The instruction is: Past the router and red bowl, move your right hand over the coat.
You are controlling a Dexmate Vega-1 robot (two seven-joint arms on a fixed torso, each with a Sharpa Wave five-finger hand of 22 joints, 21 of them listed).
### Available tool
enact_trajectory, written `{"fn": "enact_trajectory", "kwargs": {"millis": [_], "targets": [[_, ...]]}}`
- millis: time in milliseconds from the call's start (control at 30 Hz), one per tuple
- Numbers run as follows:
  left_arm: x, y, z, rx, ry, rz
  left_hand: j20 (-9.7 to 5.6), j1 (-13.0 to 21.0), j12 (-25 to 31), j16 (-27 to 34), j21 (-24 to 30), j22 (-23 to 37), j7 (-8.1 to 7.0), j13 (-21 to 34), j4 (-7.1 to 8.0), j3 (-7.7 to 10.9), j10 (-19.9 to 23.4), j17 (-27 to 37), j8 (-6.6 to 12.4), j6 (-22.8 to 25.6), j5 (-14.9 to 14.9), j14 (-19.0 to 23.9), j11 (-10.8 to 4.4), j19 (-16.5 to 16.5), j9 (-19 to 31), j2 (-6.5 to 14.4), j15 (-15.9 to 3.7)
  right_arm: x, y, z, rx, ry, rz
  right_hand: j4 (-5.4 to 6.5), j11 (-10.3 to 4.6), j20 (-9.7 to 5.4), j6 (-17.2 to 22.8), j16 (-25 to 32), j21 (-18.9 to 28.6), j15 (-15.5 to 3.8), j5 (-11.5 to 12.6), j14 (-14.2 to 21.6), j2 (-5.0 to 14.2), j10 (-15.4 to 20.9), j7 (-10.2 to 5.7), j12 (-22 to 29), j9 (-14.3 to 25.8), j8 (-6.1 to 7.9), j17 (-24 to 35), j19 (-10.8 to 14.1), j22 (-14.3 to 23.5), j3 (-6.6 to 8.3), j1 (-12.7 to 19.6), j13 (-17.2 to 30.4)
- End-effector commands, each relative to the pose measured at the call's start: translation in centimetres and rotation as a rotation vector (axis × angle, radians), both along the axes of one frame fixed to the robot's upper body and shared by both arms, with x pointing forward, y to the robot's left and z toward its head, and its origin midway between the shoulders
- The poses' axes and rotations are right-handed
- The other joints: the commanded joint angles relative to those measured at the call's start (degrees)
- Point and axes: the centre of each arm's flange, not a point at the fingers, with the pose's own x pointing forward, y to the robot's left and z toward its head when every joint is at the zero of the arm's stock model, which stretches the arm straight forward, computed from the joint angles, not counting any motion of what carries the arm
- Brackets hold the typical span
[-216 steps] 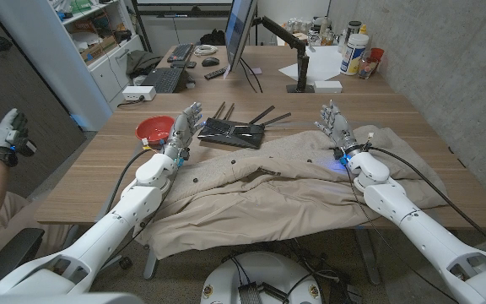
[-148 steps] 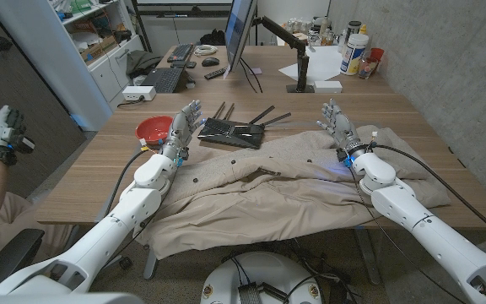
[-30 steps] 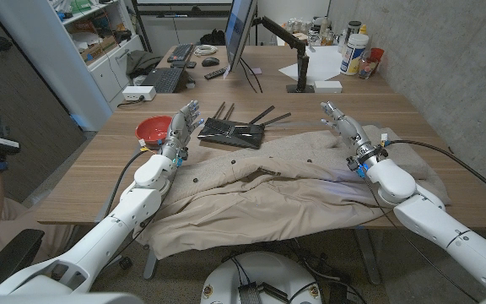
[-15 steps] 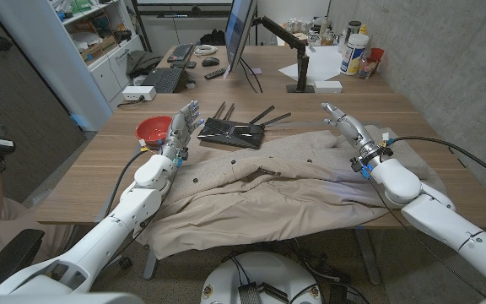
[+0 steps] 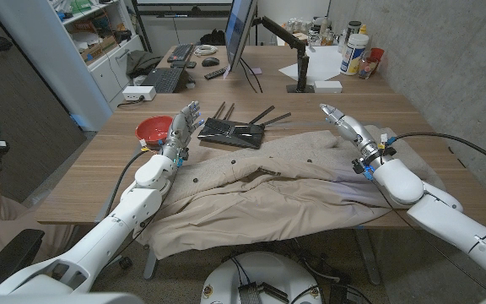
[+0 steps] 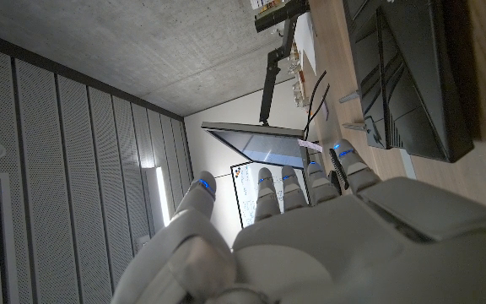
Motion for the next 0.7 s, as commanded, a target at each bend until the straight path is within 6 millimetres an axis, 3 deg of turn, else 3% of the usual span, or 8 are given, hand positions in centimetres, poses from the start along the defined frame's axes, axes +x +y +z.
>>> {"fn": "enact_trajectory", "kwargs": {"millis": [33, 700], "targets": [[0.0, 0.1, 0.0, -0.002, -0.001, 0.000, 0.12, -0.51, 0.56, 0.27, -0.15, 0.19, -0.19, 0.03, 0.07, 0.34, -0.20, 0.12, 0.28, 0.49, 0.19, -0.27, 0.11, 0.44, 0.08, -0.09, 0.45, -0.7, 0.7, 0.0, -0.071, -0.036, -0.035, -0.58, 0.02, 0.09, -0.29, -0.34, -0.20, 0.00, 0.36, -1.07, -0.71, -1.00, -0.38, -0.28, 0.25, -0.25, -0.06, -0.50, 0.07, 0.03, 0.38, 0.21], [-0.2, 0.2, 0.0, -0.006, -0.005, 0.003, 0.03, -0.58, 0.59, 0.26, -0.53, 0.20, -0.15, -0.07, 0.03, 0.41, -0.20, 0.12, 0.28, 0.54, 0.19, -0.27, 0.22, 0.58, 0.08, -0.10, 0.48, -1.9, 1.5, -0.8, -0.166, -0.100, -0.097, -1.75, -0.11, 0.30, -1.21, -0.53, -0.31, 0.12, 0.27, -2.79, -1.41, -3.74, -0.63, -0.71, 0.26, -0.51, -0.26, -2.09, 0.06, 0.09, 1.50, 0.19]]}}
